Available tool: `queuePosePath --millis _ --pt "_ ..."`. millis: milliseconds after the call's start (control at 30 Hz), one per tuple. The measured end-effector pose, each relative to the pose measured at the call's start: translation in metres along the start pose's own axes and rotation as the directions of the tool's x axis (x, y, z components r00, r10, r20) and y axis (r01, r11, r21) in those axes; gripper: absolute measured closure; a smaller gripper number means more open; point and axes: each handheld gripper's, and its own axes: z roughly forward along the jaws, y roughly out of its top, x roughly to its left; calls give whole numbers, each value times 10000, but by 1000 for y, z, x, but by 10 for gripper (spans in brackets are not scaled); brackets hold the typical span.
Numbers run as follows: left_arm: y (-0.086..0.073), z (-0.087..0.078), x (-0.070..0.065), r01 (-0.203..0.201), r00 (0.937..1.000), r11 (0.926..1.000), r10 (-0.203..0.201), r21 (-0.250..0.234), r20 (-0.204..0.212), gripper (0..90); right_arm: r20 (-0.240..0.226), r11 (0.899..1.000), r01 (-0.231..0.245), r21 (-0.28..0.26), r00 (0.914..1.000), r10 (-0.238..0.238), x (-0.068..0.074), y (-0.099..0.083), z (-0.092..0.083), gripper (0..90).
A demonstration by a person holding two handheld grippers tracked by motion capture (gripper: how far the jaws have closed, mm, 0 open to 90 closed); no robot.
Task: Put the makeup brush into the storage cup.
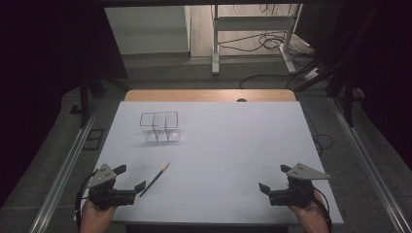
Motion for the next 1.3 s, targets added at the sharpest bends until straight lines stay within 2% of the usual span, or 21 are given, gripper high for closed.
queuePosePath --millis 333,833,1000,1100,1300 --pt "-2 -1 1 -70 9998 10000 70 -19 -185 42 141 9996 264 115 9995 -266 2 1 2 0" --pt "-1 -3 1 125 9992 9995 -113 302 -372 44 194 9995 216 224 9996 -220 2 0 4 0" --pt "0 -4 2 361 9981 9989 -345 303 -506 24 213 9993 214 293 9995 -220 2 0 5 0" --pt "0 -5 3 406 9986 9987 -395 310 -364 19 209 9992 229 338 9995 -236 2 0 5 0" --pt "3 -4 0 297 9988 9984 -277 483 -415 24 267 9994 144 325 9995 -153 2 0 5 0"
